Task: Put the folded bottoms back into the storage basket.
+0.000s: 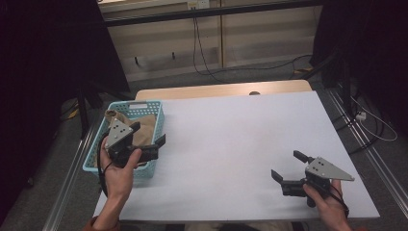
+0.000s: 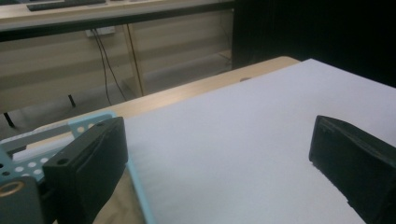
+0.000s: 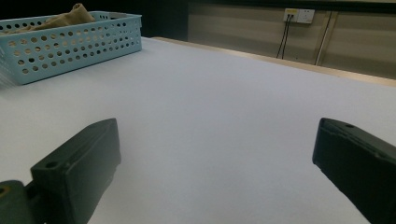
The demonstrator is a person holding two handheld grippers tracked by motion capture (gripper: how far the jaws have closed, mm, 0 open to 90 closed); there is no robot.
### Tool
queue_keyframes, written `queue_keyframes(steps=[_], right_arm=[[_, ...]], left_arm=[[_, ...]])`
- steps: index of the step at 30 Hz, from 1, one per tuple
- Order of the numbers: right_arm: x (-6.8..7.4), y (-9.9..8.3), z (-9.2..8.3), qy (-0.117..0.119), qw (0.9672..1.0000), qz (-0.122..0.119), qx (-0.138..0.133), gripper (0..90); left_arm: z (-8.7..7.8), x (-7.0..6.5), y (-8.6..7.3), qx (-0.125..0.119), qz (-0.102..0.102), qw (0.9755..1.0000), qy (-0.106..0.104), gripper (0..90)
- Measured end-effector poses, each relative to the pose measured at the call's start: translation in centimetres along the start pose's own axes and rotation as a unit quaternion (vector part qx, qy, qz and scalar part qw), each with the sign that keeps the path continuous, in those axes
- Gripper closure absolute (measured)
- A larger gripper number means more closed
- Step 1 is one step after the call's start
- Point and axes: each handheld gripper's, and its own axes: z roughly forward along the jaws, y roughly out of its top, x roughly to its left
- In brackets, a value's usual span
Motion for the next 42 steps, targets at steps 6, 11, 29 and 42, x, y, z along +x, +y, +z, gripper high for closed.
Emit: queue_keyframes(steps=[6,11,29,42], right_arm=[[0.0,0.0,0.0,0.0,1.0,0.0,0.001,1.1],[0.0,0.0,0.0,0.001,1.0,0.0,0.001,1.1],[0.0,-0.2,-0.2,-0.001,1.0,0.002,0.002,1.2],[0.0,-0.2,-0.2,-0.005,1.0,0.005,0.003,1.4]], left_arm=[[1.9,-1.8,0.1,0.009,0.024,0.9993,-0.027,4.4],[3.2,-2.6,0.5,0.01,0.017,0.9983,-0.055,4.4],[6.0,-5.6,-3.6,0.024,0.015,0.9961,-0.084,3.8],[4.4,-5.2,-6.3,0.014,-0.049,0.9966,-0.065,3.4]])
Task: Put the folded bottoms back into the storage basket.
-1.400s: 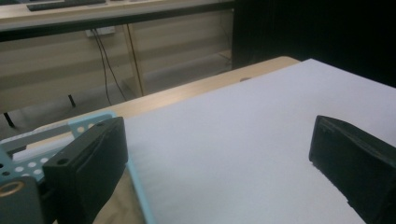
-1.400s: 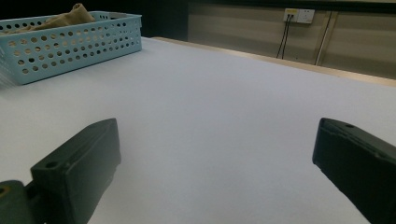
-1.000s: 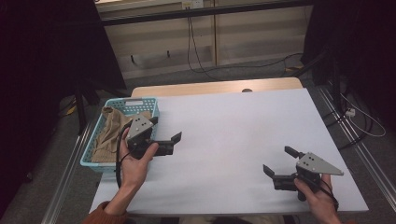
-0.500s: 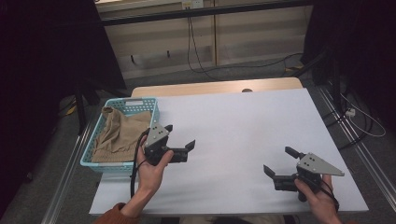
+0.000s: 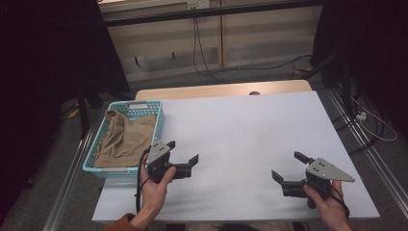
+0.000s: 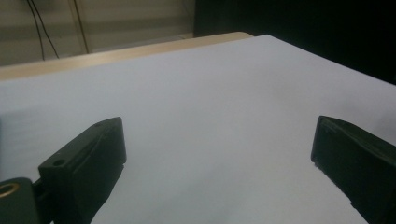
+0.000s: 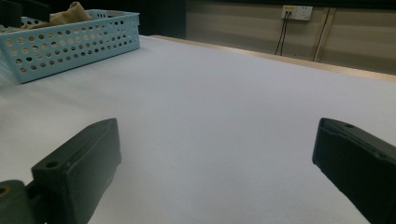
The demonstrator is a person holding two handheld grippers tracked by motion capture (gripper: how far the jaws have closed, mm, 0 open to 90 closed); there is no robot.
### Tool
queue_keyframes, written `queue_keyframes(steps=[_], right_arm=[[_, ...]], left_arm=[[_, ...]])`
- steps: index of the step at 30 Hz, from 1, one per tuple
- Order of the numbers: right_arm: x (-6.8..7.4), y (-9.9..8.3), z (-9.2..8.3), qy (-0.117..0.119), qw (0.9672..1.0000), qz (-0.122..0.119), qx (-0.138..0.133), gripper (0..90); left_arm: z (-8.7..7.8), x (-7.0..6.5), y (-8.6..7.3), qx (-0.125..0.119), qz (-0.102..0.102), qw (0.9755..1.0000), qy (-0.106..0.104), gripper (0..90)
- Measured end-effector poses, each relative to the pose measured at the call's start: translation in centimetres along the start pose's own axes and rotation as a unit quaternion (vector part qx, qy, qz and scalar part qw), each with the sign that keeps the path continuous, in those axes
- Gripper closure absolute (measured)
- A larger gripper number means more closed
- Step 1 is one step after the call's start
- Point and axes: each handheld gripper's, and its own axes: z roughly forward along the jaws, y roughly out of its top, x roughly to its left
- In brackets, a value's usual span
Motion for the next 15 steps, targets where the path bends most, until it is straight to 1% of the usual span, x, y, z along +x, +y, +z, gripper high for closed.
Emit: queue_keyframes(steps=[2,4,5,6,8,10,11,12,13,14,15], right_arm=[[0.0,0.0,-0.1,-0.002,1.0,0.001,-0.001,1.4],[0.0,0.0,-0.2,-0.004,1.0,0.003,-0.002,1.3],[0.0,0.0,-0.2,-0.003,1.0,0.001,-0.004,1.3],[0.0,0.0,-0.2,-0.003,1.0,0.002,-0.004,1.3],[0.0,0.1,-0.2,-0.005,1.0,0.002,-0.005,1.3],[0.1,0.1,-0.3,-0.007,0.9999,0.006,-0.004,1.3],[0.1,0.1,-0.3,-0.01,0.9999,0.008,-0.003,1.3],[0.0,0.1,-0.3,-0.011,0.9999,0.011,-0.002,1.4],[0.0,0.1,-0.3,-0.009,0.9999,0.013,-0.004,1.3],[-0.1,0.1,-0.3,-0.009,0.9998,0.016,-0.006,1.0],[-0.1,0.1,-0.3,-0.01,0.9998,0.015,-0.005,1.1]], left_arm=[[-0.5,-0.1,-0.5,-0.004,0.021,0.9997,0.013,3.3],[-1.0,-0.2,-1.0,-0.003,0.038,0.9992,0.016,3.3],[-1.2,-0.2,-1.3,-0.001,0.043,0.999,0.015,3.3],[-1.3,-0.2,-1.6,-0.002,0.039,0.9991,0.018,3.3],[-1.6,-0.1,-2.0,0.002,0.039,0.9988,0.029,3.4],[-1.8,0.0,-1.8,0.001,0.052,0.9973,0.052,3.9],[-2.0,0.0,-1.6,-0.009,0.049,0.997,0.06,4.0],[-2.0,0.1,-1.4,-0.018,0.039,0.9976,0.054,4.0],[-2.0,0.2,-1.5,-0.019,0.027,0.9982,0.049,4.0],[-1.8,0.2,-1.6,-0.015,0.023,0.9984,0.049,3.9],[-1.6,0.2,-1.7,-0.005,0.031,0.9983,0.048,3.9]])
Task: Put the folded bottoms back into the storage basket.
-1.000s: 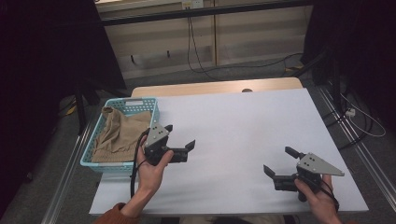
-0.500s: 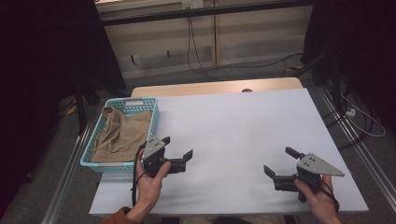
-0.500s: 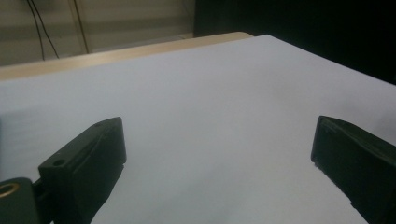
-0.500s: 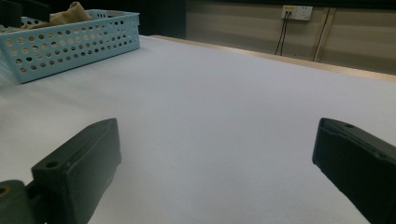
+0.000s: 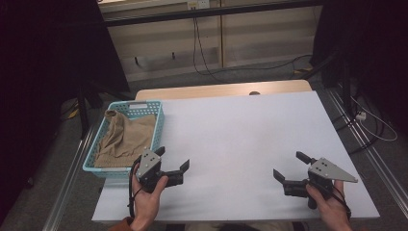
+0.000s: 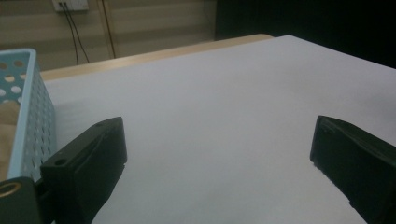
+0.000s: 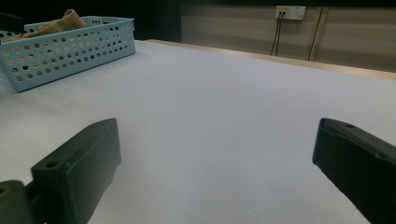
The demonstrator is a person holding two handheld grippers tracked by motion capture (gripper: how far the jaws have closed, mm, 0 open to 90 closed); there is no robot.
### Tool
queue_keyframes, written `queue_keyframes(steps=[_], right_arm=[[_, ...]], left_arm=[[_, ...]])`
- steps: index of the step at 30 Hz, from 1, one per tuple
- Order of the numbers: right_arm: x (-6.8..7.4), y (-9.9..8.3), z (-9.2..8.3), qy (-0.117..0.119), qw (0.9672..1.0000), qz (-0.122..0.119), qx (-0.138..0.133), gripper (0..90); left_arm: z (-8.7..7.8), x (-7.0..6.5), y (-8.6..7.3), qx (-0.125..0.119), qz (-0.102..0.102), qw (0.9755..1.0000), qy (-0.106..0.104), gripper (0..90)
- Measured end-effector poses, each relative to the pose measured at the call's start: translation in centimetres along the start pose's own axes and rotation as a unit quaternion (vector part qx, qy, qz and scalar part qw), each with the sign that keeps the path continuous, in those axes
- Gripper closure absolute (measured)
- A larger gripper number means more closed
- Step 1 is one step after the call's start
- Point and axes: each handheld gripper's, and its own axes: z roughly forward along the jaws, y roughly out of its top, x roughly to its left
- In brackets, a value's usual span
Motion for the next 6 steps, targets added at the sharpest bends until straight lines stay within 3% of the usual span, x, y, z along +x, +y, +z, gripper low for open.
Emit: queue_keyframes(steps=[1,6], right_arm=[[-0.04,0.01,0.01,-0.001,1.0,0.0,0.0,1.3],[-0.03,0.02,0.01,0.0,1.0,-0.002,0.0,1.0]], left_arm=[[0.17,-0.04,-0.08,0.009,0.01,0.9999,-0.001,3.9],[0.86,-0.06,-0.31,0.018,0.01,0.9997,-0.011,3.9]])
